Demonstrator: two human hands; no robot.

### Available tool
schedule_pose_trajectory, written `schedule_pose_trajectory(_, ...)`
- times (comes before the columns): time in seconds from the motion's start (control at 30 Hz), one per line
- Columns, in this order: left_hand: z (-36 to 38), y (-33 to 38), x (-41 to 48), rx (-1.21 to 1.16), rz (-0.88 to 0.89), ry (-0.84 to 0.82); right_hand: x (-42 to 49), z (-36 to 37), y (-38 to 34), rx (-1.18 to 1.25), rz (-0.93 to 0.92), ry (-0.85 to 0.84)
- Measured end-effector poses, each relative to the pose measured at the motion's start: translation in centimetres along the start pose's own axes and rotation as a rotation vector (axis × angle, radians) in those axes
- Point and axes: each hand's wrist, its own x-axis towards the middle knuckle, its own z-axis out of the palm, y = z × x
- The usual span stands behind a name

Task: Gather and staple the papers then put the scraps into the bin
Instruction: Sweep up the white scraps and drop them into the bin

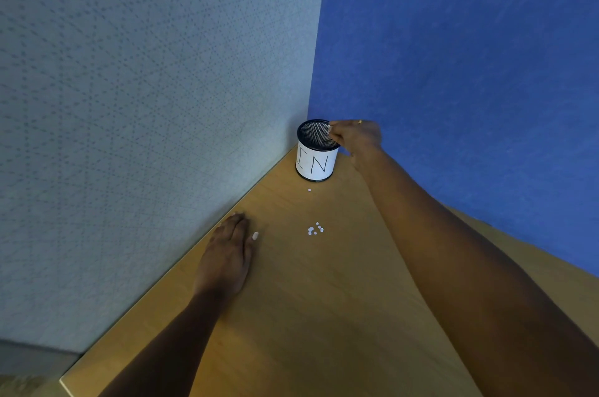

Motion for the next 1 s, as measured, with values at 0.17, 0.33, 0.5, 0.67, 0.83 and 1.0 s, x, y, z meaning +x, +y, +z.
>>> schedule_pose_trajectory(0.17,0.0,0.0,0.1,0.000,-0.004,-0.005,1.2,0.9,0.5,-0.164,-0.028,0.007)
schedule_pose_trajectory(0.33,0.0,0.0,0.1,-0.003,0.001,-0.004,1.6,1.2,0.8,-0.283,-0.089,0.030)
schedule_pose_trajectory(0.5,-0.1,0.2,0.0,-0.008,0.001,-0.001,1.7,0.9,0.7,-0.381,-0.178,0.035)
schedule_pose_trajectory(0.67,-0.1,0.1,0.0,0.005,0.001,0.004,2.0,1.1,0.6,-0.444,-0.188,-0.026)
schedule_pose_trajectory(0.83,0.0,0.0,0.0,0.009,0.001,0.017,1.9,1.2,0.4,-0.480,-0.240,-0.013)
schedule_pose_trajectory(1.0,-0.1,0.0,0.1,0.006,-0.001,0.018,1.6,1.1,0.6,-0.507,-0.275,-0.001)
